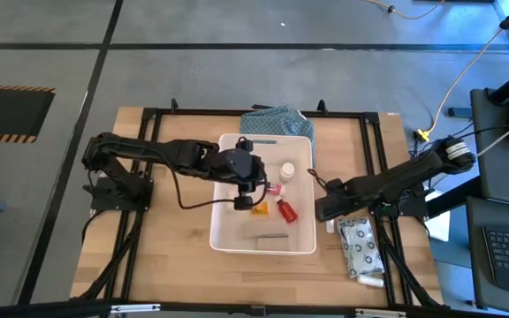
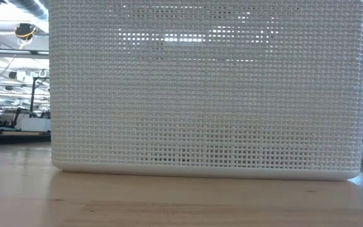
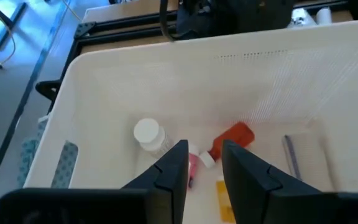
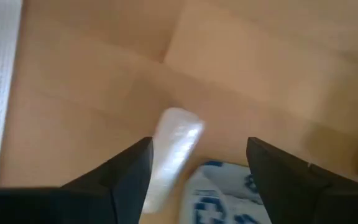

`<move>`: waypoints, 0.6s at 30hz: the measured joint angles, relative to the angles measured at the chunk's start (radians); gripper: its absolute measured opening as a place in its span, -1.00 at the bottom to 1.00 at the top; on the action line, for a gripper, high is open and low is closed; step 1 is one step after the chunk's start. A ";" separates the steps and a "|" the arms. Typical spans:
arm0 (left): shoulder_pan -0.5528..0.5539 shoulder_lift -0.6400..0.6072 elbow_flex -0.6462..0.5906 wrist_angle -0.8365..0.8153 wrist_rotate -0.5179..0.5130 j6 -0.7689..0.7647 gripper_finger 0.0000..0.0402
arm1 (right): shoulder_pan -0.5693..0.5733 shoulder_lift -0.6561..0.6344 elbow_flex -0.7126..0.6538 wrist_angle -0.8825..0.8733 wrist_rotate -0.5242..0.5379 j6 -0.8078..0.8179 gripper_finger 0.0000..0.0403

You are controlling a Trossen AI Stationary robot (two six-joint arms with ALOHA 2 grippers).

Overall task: Pick & place medical supplies in basket/bin
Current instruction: Put the top white rolled gauze into the white bin

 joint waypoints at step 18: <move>0.000 0.000 0.000 -0.005 -0.007 0.000 -0.56 | 0.011 0.204 0.001 0.114 -0.077 -0.043 -0.10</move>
